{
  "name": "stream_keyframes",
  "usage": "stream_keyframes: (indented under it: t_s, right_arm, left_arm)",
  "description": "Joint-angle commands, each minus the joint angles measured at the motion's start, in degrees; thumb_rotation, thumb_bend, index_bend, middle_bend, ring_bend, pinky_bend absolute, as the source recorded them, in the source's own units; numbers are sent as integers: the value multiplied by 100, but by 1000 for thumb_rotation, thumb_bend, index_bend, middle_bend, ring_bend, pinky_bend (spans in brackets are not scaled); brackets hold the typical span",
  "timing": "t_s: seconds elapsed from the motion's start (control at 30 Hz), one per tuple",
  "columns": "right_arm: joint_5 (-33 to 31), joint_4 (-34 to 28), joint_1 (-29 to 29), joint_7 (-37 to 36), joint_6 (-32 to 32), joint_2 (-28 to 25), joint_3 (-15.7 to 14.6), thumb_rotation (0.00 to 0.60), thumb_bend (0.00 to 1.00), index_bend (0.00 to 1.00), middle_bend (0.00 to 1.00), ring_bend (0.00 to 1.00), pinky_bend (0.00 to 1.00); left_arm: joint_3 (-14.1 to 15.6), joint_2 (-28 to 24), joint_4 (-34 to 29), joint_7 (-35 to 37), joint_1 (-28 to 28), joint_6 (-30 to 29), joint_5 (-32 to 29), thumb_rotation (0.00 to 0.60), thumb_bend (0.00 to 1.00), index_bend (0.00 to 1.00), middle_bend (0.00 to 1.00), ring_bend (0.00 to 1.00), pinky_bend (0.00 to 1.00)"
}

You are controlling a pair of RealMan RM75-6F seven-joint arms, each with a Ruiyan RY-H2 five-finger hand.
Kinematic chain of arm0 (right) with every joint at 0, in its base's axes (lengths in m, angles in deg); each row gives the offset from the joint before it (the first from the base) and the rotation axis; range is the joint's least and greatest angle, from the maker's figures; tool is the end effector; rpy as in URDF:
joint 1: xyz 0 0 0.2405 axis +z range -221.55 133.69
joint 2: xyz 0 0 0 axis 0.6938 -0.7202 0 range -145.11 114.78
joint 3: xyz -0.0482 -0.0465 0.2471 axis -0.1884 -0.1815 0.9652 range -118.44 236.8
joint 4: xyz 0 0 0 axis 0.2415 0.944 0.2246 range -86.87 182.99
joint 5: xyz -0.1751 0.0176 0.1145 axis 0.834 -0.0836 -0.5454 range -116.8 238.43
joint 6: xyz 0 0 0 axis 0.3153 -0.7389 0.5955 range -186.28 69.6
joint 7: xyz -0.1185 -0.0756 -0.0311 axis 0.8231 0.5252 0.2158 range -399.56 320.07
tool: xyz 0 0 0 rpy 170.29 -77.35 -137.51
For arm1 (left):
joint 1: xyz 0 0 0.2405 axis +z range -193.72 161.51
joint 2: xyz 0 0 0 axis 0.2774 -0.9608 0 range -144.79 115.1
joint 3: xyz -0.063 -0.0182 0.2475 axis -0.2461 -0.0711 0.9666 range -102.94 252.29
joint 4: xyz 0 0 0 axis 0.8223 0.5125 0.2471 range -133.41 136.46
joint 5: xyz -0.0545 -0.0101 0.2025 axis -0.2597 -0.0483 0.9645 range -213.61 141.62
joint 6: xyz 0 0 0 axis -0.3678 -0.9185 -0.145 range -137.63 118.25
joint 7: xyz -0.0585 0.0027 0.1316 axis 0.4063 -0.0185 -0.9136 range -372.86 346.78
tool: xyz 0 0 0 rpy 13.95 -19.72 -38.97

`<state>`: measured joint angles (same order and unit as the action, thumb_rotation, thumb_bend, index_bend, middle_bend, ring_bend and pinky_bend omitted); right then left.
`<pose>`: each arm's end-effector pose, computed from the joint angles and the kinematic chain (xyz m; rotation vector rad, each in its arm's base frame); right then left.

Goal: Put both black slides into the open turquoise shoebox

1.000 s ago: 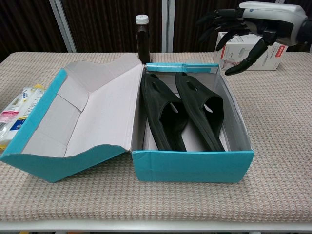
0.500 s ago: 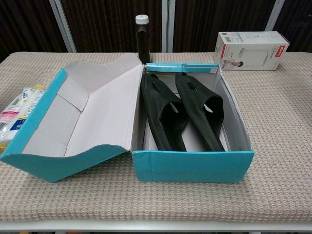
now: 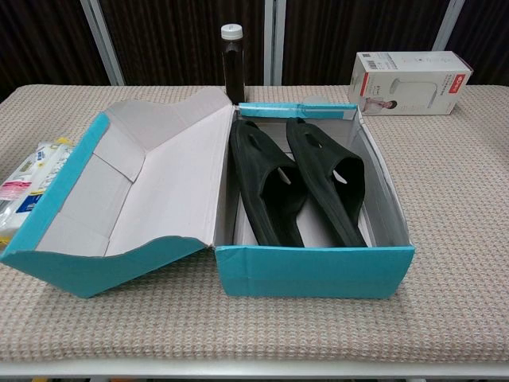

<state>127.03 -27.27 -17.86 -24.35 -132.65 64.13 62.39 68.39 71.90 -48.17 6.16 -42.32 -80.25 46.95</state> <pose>-0.3047 -0.3041 0.0944 1.4653 -0.7476 0.6969 -0.3306 0.3348 0.0955 -1.5031 -0.8509 -0.9988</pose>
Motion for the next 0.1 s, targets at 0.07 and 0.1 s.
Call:
stream_keyframes:
  t_s: [0.07, 0.1]
  right_arm:
    - [116, 0, -7, -18, 46, 24, 73, 600, 0, 63, 80, 0, 0]
    - [137, 3, -8, -25, 54, 31, 93, 600, 0, 63, 80, 0, 0]
  left_arm:
    - [14, 40, 64, 49, 13, 23, -12, 600, 134, 350, 311, 219, 319]
    - [18, 44, 73, 56, 19, 21, -10, 600, 135, 350, 312, 219, 319]
